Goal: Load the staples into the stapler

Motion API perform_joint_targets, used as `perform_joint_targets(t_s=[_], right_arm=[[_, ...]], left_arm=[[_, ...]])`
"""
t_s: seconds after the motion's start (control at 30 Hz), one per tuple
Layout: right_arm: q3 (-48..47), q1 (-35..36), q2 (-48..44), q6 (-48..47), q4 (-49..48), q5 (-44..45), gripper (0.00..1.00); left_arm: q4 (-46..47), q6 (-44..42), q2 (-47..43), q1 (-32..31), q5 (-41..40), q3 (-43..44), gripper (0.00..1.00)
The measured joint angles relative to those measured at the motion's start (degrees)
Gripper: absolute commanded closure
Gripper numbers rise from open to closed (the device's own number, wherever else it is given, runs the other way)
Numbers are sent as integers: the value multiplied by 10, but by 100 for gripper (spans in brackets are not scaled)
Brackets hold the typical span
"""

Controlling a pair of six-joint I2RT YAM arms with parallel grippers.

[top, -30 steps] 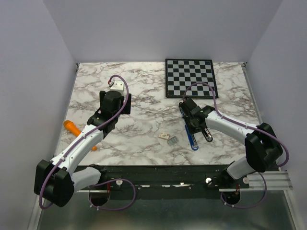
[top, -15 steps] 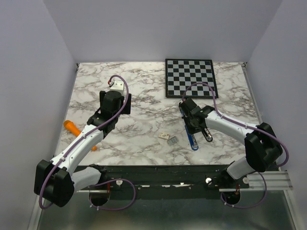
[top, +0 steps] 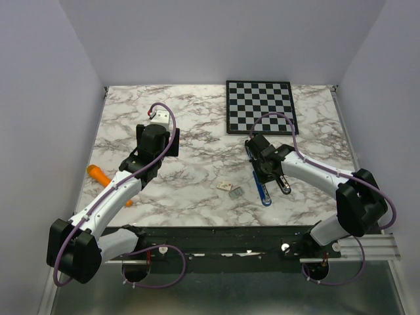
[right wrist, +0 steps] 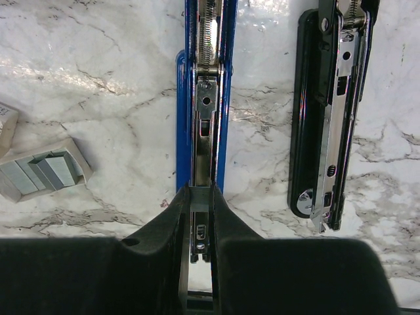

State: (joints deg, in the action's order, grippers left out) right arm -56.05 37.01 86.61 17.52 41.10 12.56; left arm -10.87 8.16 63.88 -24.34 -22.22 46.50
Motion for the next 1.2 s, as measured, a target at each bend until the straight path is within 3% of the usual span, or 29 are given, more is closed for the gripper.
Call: perform_joint_targets(t_s=[0.93,1.2], right_arm=[[0,-4,12,0,5,-4,84],[0,-7,14,4,5,-4,77]], left_arm=[[0,0,0,0,0,0,1],[0,0,0,0,0,0,1]])
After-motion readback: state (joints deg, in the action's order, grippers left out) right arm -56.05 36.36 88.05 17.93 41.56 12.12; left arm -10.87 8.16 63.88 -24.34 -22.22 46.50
